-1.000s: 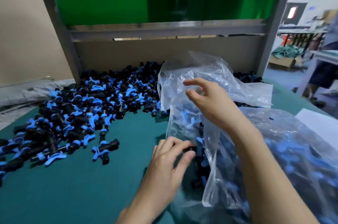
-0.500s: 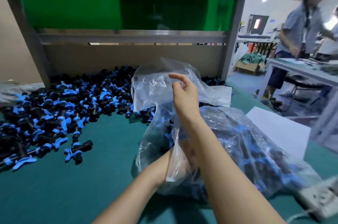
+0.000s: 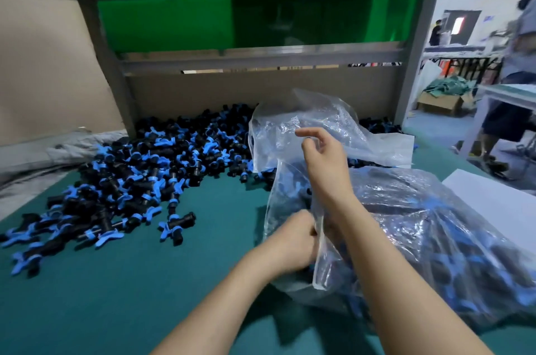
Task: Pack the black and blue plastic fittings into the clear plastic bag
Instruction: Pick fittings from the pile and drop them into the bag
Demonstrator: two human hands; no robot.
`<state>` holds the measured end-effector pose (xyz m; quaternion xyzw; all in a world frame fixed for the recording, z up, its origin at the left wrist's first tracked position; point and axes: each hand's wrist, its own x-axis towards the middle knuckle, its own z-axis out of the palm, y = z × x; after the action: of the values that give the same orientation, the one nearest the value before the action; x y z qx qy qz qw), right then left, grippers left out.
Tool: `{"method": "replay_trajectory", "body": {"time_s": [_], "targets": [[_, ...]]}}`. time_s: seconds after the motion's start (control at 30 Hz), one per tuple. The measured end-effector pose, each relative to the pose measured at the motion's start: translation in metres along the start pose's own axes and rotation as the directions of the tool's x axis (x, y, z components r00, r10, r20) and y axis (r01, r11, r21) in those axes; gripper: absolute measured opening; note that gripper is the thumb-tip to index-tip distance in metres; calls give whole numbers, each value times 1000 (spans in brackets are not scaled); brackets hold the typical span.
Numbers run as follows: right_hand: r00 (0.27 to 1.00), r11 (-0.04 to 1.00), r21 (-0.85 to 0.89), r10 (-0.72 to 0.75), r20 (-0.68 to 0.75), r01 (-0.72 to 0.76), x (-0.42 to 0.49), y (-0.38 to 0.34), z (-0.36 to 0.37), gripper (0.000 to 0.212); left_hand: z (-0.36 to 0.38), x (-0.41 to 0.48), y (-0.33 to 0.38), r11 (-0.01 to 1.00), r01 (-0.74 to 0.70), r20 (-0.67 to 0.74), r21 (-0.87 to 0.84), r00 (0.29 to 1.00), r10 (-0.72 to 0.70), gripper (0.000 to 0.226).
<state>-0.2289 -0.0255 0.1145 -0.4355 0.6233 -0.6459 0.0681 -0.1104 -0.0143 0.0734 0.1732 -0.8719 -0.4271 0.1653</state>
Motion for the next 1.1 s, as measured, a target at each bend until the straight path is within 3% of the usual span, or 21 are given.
{"method": "replay_trajectory", "body": {"time_s": [0.07, 0.1, 0.17, 0.23, 0.3, 0.4, 0.47, 0.53, 0.6, 0.67, 0.8, 0.93, 1.1], "targets": [[999, 997, -78, -8, 35, 11, -6, 11, 3, 27, -18, -17, -25, 990, 96, -317, 102, 947, -60, 37], [998, 989, -143, -19, 57, 27, -9, 17, 5, 27, -27, -29, -44, 959, 194, -457, 204, 886, -82, 33], [994, 954, -291, -41, 101, 69, -16, 30, 8, 26, -45, -57, -79, 782, 488, -702, 387, 706, -93, 25], [989, 891, -440, -58, 134, 112, -23, 44, 8, 25, -60, -79, -106, 564, 718, -812, 408, 568, -135, 36], [986, 812, -570, -37, 165, 126, -28, 59, 6, 23, -66, -92, -124, 442, 815, -833, 375, 505, -225, 45], [987, 738, -669, 26, 159, 88, -29, 73, 3, 21, -73, -95, -138, 459, 833, -844, 308, 462, -272, 33], [987, 728, -679, 22, 161, 95, -28, 76, 4, 21, -77, -93, -141, 493, 818, -855, 295, 456, -245, 23], [985, 708, -698, 18, 172, 109, -27, 76, 6, 21, -77, -90, -142, 639, 733, -868, 235, 454, -201, 19], [984, 681, -722, 11, 177, 122, -25, 77, 7, 21, -73, -86, -136, 847, 526, -870, 79, 452, -199, 15], [984, 667, -733, 2, 178, 132, -25, 77, 7, 22, -68, -74, -125, 953, 291, -857, -85, 467, -219, 10], [974, 685, -704, -39, 221, 188, -27, 76, 6, 20, -54, -34, -108, 930, -11, -797, -368, 519, -309, 10], [951, 672, -688, -83, 297, 274, -28, 77, 6, 19, -43, -15, -106, 889, -74, -751, -452, 569, -335, 10], [933, 661, -678, -98, 346, 321, -30, 77, 6, 17, -42, -20, -115, 908, -83, -768, -412, 568, -297, 9]]}}
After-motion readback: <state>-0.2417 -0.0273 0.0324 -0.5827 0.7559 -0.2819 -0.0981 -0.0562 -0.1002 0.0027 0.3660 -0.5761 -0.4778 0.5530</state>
